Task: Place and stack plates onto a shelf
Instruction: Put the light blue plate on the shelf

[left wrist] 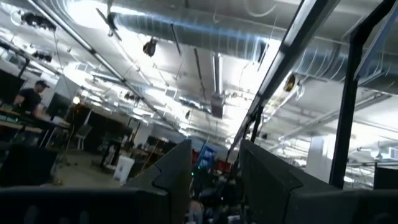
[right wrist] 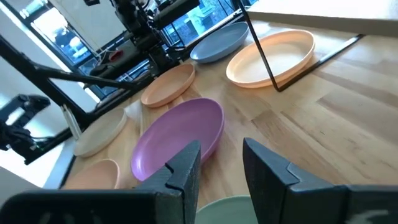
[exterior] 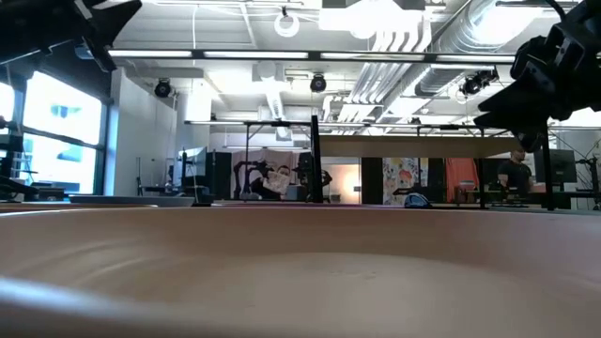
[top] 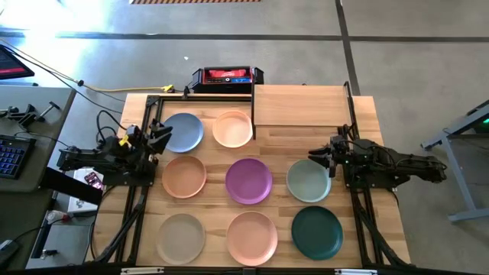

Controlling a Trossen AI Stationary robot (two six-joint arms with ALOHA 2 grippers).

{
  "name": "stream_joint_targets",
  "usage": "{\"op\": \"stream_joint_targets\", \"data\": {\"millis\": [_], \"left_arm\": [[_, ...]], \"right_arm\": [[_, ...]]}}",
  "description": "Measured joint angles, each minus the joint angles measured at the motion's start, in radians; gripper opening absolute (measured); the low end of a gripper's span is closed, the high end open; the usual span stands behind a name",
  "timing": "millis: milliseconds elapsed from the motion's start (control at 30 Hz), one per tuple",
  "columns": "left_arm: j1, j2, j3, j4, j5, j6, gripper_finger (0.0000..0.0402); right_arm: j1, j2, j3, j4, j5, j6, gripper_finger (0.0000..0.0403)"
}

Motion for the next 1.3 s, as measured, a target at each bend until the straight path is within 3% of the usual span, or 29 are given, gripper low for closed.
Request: {"op": "stream_joint_targets", "data": {"millis": [367, 767, 1100, 1300], "left_arm": [[0.0, 0.0, 0.0, 0.127, -0.004, 0.102, 0.0126], [0.0, 0.0, 0.013, 0.133, -0.096, 0.113, 0.0126], [0.0, 0.086, 0.185, 0.125, -0.122, 0.236, 0.0126], [0.0, 0.234, 0.357, -0.034, -0.115, 0.244, 0.0126]], "right_arm": [[0.0, 0.001, 0.0, 0.048, 0.02, 0.056, 0.0103], [0.0, 0.001, 0.0, 0.086, 0.023, 0.083, 0.0103], [0.0, 0.001, 0.0, 0.398, 0.038, -0.004, 0.0103], [0.0, 0.011, 0.039, 0.454, 0.071, -0.096, 0.0103]]}}
